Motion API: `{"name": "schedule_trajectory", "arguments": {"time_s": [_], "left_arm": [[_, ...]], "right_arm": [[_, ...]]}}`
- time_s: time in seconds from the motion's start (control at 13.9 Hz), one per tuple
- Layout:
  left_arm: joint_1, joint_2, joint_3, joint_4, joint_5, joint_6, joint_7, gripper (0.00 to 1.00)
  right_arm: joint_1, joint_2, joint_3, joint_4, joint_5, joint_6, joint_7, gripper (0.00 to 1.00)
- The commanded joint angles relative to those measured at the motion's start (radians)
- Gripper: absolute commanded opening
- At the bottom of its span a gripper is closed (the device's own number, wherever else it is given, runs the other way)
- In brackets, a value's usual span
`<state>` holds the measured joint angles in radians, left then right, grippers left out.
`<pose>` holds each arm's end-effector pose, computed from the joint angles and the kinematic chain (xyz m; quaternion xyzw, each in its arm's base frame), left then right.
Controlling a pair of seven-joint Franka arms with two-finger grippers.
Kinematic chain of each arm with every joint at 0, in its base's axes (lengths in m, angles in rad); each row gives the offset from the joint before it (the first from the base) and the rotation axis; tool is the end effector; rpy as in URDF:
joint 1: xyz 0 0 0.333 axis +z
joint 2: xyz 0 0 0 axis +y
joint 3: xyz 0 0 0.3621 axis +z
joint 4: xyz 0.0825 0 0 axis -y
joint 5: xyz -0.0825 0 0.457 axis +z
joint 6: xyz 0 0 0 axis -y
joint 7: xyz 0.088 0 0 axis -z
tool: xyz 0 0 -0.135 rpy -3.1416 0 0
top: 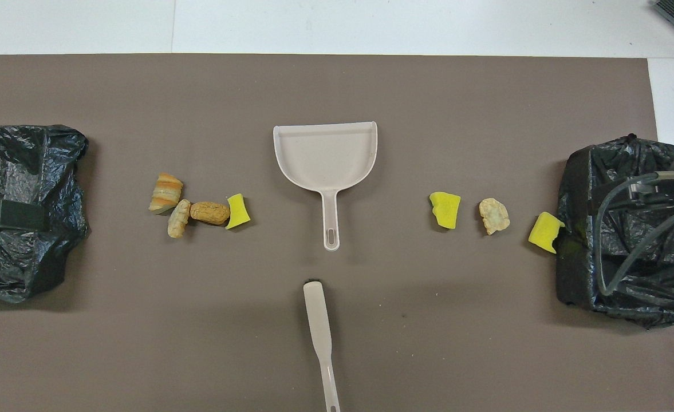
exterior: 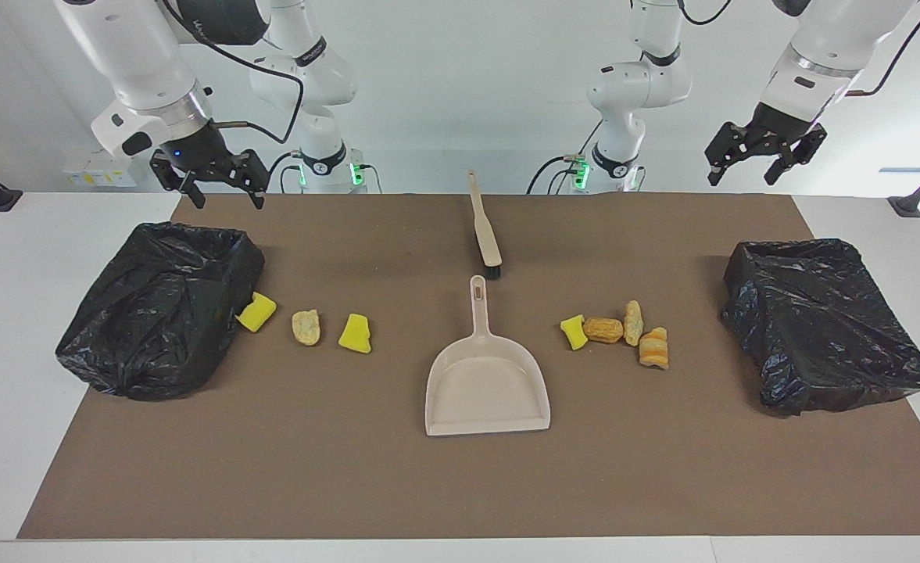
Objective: Sweep and dump trash in bin
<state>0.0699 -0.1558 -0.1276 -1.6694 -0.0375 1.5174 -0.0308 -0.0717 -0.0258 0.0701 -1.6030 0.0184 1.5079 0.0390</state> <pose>0.5642 -0.0438 0.6766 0.9999 -0.0137 0.0009 0.0089 0.6091 0.0021 0.6359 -0.9992 0.0201 0.0348 0.0076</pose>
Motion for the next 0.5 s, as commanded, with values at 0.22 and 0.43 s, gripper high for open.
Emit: {"name": "schedule_trajectory", "arguments": {"time_s": [0.22, 0.43], "left_arm": [[-0.012, -0.008, 0.008, -0.007, -0.012, 0.012, -0.011, 1.0], [-0.012, -0.014, 0.008, -0.012, -0.012, 0.012, -0.011, 1.0]], "right_arm": [[-0.01, -0.011, 0.004, -0.003, 0.014, -0.015, -0.027, 1.0], [-0.01, -0.014, 0.005, -0.009, 0.014, -0.017, -0.031, 1.0]]}}
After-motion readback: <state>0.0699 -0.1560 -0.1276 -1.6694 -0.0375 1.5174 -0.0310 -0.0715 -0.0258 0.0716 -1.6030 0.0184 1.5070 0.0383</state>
